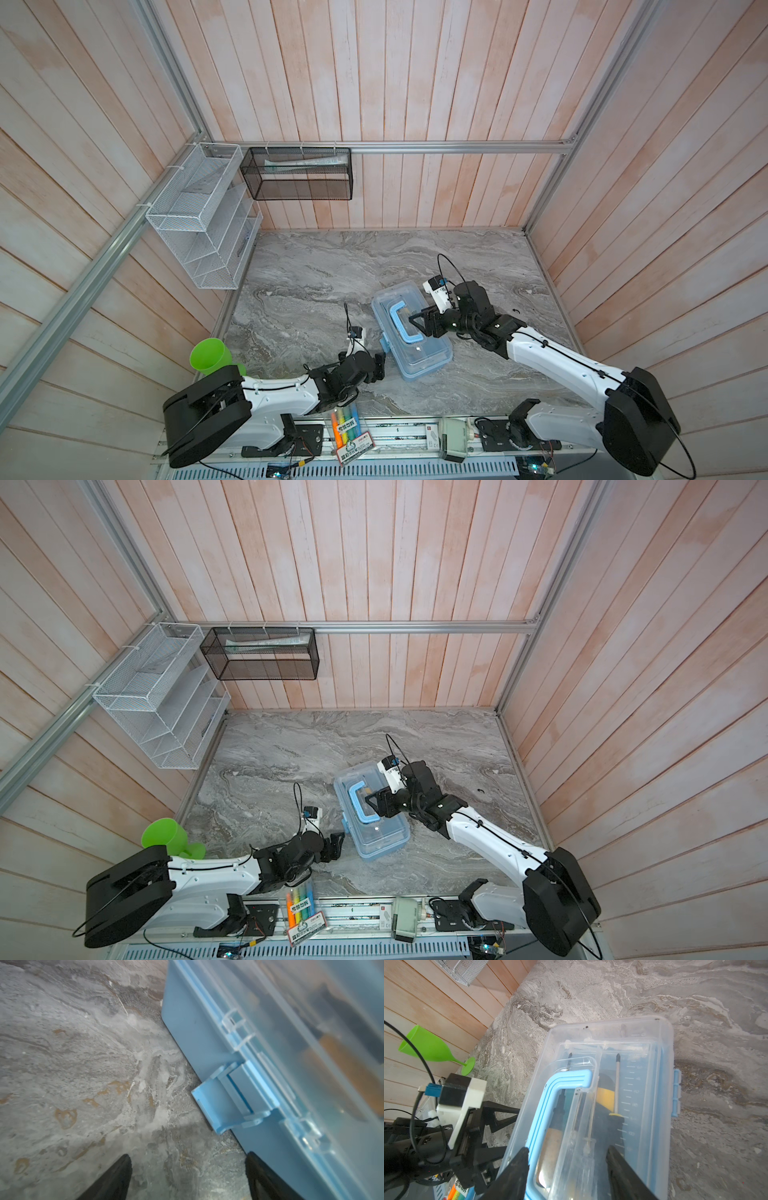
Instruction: Pack the tool kit
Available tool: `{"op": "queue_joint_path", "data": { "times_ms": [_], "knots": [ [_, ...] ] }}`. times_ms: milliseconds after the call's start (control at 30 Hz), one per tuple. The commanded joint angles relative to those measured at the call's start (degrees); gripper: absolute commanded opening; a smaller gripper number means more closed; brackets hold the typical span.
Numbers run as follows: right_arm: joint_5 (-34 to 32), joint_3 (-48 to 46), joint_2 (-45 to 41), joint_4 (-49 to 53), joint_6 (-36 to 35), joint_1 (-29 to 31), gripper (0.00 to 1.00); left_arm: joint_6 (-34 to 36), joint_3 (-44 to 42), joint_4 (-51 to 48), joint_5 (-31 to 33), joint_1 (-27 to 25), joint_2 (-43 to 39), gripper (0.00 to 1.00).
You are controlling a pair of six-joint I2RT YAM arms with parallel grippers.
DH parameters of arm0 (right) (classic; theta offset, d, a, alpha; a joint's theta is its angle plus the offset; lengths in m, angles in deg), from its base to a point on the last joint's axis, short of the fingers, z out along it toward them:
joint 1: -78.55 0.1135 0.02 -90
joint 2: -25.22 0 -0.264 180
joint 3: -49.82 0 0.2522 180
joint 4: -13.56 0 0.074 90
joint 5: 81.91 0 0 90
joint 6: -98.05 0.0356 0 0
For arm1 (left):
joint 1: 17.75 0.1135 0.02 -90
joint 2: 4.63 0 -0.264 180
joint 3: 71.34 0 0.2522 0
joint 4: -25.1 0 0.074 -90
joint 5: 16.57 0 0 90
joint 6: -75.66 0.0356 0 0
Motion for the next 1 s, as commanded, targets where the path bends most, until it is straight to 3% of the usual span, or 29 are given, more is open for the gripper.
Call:
{"op": "queue_joint_path", "data": {
  "times_ms": [0, 200, 467, 700, 967],
  "knots": [
    [-1.5, -1.4, 1.1, 4.9, 0.4, 0.4, 0.61, 5.4, 0.7, 4.9, 1.2, -1.2, 3.1, 0.88],
    [-1.7, -2.6, 0.0, 4.3, 1.1, 0.3, 0.61, 7.4, 1.6, 9.2, 1.3, -2.1, 7.8, 0.88],
    [-1.4, -3.3, -0.1, 3.8, 1.2, 0.3, 0.61, 8.0, 4.5, 8.5, 10.2, -1.7, 11.6, 0.91],
    [-0.9, -3.3, -0.1, 3.8, 1.1, 0.3, 0.61, 7.1, 5.5, 9.6, 11.8, 0.6, 15.2, 0.91],
    [-1.1, -4.4, -1.1, 3.6, 1.4, 0.4, 0.61, 4.4, 5.4, 6.8, 13.6, 1.2, 13.4, 0.86]
  ]
}}
